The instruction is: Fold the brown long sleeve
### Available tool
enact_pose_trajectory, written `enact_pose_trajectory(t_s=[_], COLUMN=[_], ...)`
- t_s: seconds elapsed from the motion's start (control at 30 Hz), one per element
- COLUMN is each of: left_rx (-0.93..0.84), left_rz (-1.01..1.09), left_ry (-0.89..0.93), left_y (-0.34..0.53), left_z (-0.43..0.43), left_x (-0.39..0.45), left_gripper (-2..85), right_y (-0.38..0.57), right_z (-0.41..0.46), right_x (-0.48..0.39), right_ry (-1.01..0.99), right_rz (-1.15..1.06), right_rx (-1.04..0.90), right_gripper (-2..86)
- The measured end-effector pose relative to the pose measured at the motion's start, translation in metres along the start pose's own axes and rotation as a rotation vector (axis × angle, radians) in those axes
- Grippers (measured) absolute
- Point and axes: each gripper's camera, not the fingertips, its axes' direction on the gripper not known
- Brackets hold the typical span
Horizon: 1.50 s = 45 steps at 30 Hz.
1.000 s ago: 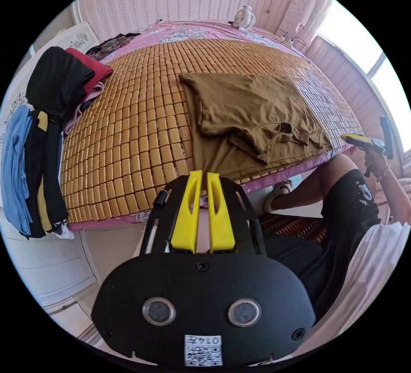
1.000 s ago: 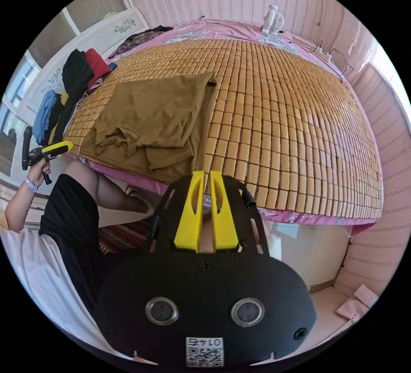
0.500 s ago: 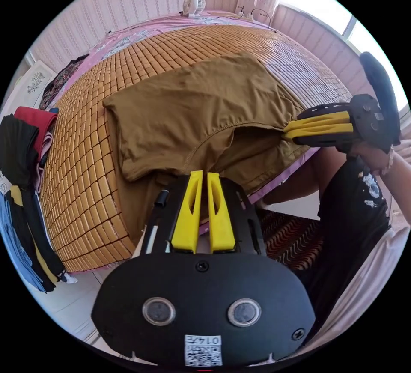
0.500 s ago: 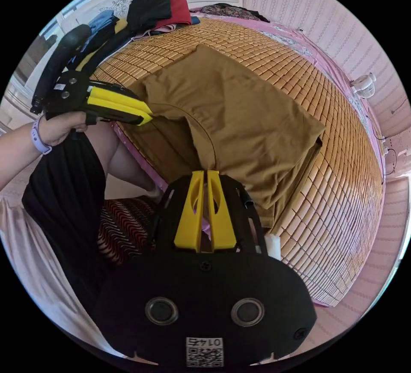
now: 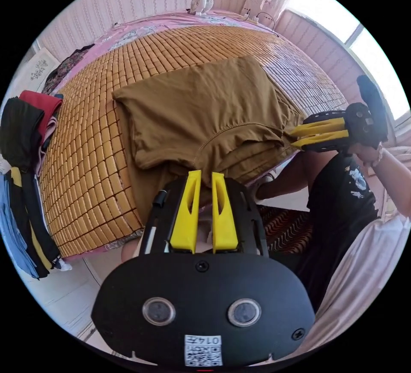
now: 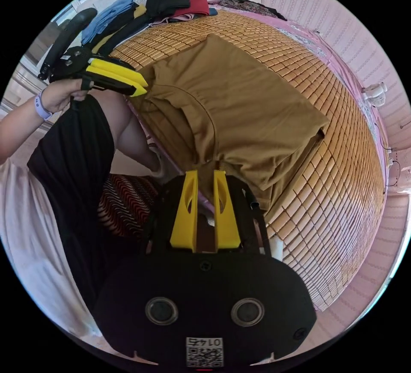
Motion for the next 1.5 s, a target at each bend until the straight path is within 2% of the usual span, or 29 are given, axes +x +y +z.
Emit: enact_pose_trajectory(t_s=[0.13, 0.23, 0.33, 0.43, 0.53, 0.67, 0.77, 0.93, 1.03, 1.13, 1.27, 1.4, 1.5], left_rx=[0.165, 0.264, 0.220, 0.135, 0.241, 0.238, 0.253, 0.273, 0.301, 0.400, 0.473, 0.499, 0.443], left_rz=[0.143, 0.135, 0.124, 0.153, 0.158, 0.145, 0.146, 0.110, 0.120, 0.150, 0.181, 0.177, 0.183], left_ry=[-0.123, -0.032, 0.025, -0.030, -0.014, 0.022, 0.042, 0.109, 0.057, 0.057, 0.142, 0.212, 0.258], left_y=[0.006, -0.007, -0.021, -0.014, 0.013, 0.021, 0.028, 0.040, 0.048, 0.058, 0.064, 0.056, 0.039], left_z=[-0.034, -0.019, 0.017, 0.051, 0.050, 0.050, 0.051, 0.054, 0.051, 0.031, 0.016, 0.016, 0.026], left_x=[0.044, 0.065, 0.077, 0.084, 0.080, 0.073, 0.069, 0.056, 0.059, 0.066, 0.074, 0.088, 0.104], left_gripper=[1.0, 0.2, -0.5, -0.9, -1.0, -1.0, -1.0, -1.0, -0.9, -0.8, 0.3, 9.9, 15.2], right_y=[-0.019, -0.075, -0.147, -0.213, -0.255, -0.285, -0.302, -0.307, -0.281, -0.221, -0.079, 0.069, 0.132], right_z=[-0.021, -0.021, -0.007, 0.020, 0.061, 0.069, 0.061, 0.071, 0.054, 0.022, -0.011, -0.022, -0.022], right_x=[0.012, 0.029, 0.049, 0.063, 0.075, 0.089, 0.107, 0.125, 0.134, 0.153, 0.181, 0.202, 0.202], right_ry=[0.075, 0.045, 0.037, 0.070, 0.117, 0.042, 0.097, 0.079, 0.073, -0.061, -0.097, -0.182, -0.246], right_rz=[0.000, -0.013, -0.026, -0.063, -0.126, -0.255, -0.229, -0.188, -0.178, -0.057, 0.160, 0.451, 0.540], right_rx=[0.086, 0.125, 0.104, 0.009, -0.166, -0.353, -0.291, -0.311, -0.228, -0.076, 0.031, 0.064, 0.056], right_gripper=[3.3, 0.5, -0.1, -0.3, -0.4, -0.5, -0.5, -0.4, -0.4, -0.2, 1.2, 9.5, 10.5])
